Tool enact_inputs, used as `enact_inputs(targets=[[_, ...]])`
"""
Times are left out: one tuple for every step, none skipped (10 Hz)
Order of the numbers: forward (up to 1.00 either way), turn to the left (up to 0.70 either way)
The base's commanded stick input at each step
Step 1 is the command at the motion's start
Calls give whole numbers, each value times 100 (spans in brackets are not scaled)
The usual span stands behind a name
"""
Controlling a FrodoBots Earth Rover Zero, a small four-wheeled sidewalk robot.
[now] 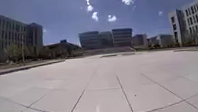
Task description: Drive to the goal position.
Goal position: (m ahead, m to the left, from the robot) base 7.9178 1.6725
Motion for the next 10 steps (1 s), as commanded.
enact_inputs(targets=[[50,0],[50,0],[50,0],[50,0],[50,0],[50,0],[50,0],[50,0],[50,0],[50,0]])
